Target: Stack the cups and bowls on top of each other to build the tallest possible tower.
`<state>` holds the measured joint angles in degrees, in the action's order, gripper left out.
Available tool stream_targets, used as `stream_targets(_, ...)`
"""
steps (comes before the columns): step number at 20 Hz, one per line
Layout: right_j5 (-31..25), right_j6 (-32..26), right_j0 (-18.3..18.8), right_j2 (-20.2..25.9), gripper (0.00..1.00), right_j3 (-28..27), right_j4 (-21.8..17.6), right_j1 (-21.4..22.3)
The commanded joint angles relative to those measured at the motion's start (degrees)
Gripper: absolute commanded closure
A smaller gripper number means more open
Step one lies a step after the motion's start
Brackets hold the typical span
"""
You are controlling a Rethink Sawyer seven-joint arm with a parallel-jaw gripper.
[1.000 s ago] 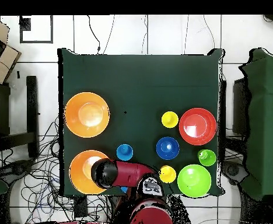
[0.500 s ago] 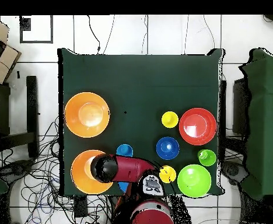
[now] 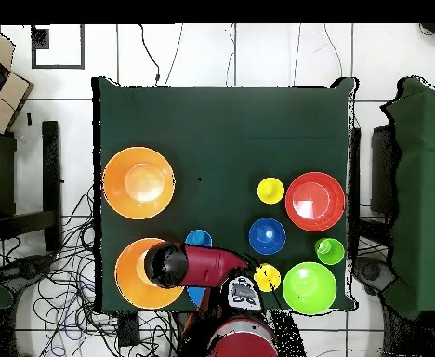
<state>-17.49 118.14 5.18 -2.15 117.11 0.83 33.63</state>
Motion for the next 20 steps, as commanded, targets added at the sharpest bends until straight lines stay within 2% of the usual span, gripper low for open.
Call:
stream_targets(1, -1.36, 5.81, 1.1, 6.45, 0.0, -4.46, 2.53, -1.17)
stream_targets(7, -1.9, 6.19, 0.65, 6.66, 0.0, -4.02, 2.98, -0.39)
stream_targets(13, -4.85, 5.32, 0.92, 5.76, 0.0, -6.78, 2.97, -1.45)
stream_targets(20, -9.06, 6.01, -0.84, 4.22, 0.0, -9.64, 3.08, -1.47)
